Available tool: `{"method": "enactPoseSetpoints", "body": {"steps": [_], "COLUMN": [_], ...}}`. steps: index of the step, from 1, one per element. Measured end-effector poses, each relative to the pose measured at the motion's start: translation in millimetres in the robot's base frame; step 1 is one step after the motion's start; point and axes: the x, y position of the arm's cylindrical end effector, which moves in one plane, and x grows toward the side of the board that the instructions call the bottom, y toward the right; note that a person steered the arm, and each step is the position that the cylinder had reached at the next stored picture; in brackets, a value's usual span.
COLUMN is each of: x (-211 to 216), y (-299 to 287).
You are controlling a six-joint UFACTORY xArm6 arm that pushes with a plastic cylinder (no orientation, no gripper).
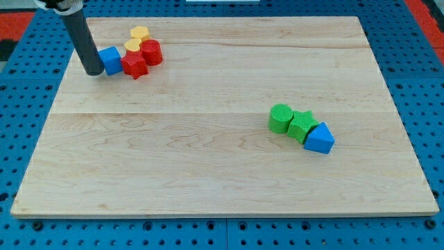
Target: Point at the blue triangle
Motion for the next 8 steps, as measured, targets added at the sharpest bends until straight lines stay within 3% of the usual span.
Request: {"method": "enactPoseSetpoints", "body": {"steps": [1,2,3,5,7,8], "x": [0,25,60,141,228,218], "y": [5,-3,28,139,320,400]}}
